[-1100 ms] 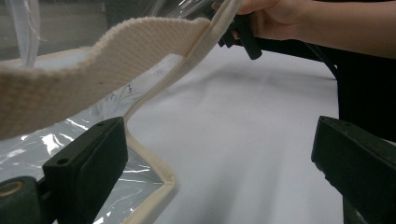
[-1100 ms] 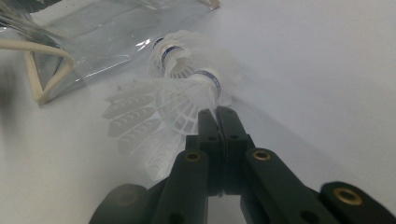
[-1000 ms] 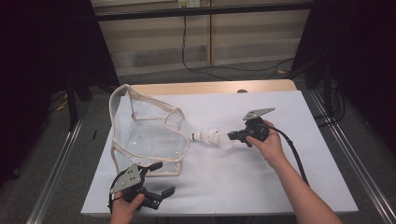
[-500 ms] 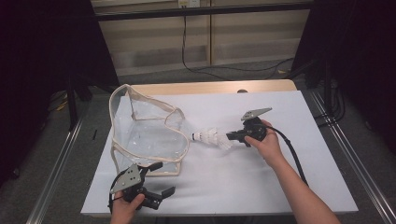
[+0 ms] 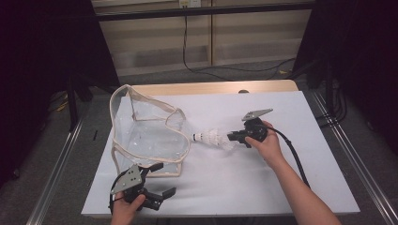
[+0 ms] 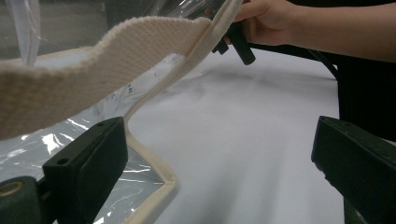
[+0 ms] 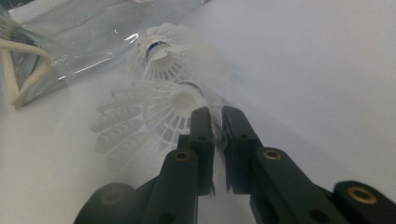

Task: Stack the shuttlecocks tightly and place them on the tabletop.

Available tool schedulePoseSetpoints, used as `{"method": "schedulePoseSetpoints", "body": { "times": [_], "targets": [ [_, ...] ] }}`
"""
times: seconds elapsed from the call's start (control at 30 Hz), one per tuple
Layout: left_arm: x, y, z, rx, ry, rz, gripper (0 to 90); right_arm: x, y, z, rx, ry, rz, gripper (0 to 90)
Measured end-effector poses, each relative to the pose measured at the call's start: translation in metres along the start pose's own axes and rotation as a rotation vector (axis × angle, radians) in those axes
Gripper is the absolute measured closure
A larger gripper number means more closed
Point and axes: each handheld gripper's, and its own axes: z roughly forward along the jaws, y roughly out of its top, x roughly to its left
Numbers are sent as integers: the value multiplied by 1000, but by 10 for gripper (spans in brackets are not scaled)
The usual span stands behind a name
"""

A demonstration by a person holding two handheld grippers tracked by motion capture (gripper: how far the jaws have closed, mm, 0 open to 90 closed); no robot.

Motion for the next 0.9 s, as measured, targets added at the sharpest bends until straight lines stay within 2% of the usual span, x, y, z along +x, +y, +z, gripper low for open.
{"method": "schedulePoseSetpoints", "body": {
  "times": [0.33, 0.5, 0.63, 0.9],
  "targets": [
    [0, 0, 0, 0, -1, 0, 39, 1, 0, -2, -1, -7, -2, 783],
    [0, 0, 0, -2, 0, -3, 39, 1, 0, -4, -2, -29, -6, 721],
    [0, 0, 0, -3, 1, -3, 39, 1, -1, -5, -5, -30, -3, 698],
    [0, 0, 0, -3, 0, -3, 39, 0, -8, -13, -16, -46, 14, 586]
  ]
}}
